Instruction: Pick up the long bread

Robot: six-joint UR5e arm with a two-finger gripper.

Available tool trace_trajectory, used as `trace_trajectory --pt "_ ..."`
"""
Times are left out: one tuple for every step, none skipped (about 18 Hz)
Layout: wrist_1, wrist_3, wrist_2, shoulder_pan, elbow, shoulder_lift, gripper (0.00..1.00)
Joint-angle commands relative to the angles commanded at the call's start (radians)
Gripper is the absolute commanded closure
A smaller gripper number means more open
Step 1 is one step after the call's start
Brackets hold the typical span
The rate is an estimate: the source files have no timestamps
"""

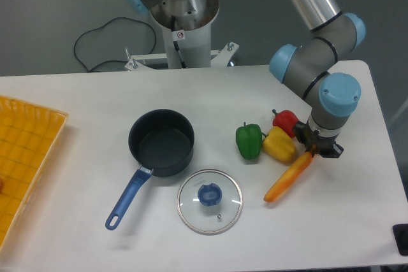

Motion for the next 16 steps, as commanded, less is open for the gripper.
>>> trace_trajectory --pt "0.0 0.0 0.0 0.0 0.0 0.002 0.9" --pt "-0.002 0.0 0.002 0.0 0.0 0.006 0.9" --pt "-0.002 0.002 0.002 0.002 0.005 0.009 0.9" --pt "-0.005 0.002 0.003 0.002 0.008 0.015 0.9" --pt "-0.006 0.002 0.003 0.002 0.008 0.026 0.9" --pt "-0.012 0.003 0.003 0.002 0.008 0.04 0.9" --pt "-0.032 0.003 0.003 0.005 0.009 0.052 0.9" --pt "-0.057 0.003 0.003 0.005 0.015 0.06 0.9" --pt "-0.078 0.003 0.003 0.006 0.023 0.066 0.9" --pt "-0.093 0.003 0.003 0.006 0.025 0.077 0.9" --pt "-0.11 0.005 0.003 0.006 0.026 0.087 0.9" --pt "-0.129 0.003 0.002 0.006 0.026 0.1 0.9" --pt "-0.15 0.003 0.0 0.005 0.026 0.115 0.9" --pt "-0.176 0.003 -0.005 0.003 0.031 0.13 0.9" --pt "-0.204 0.003 -0.009 0.0 0.037 0.141 0.9" --pt "-0.236 0.003 -0.011 -0.005 0.041 0.153 0.9"
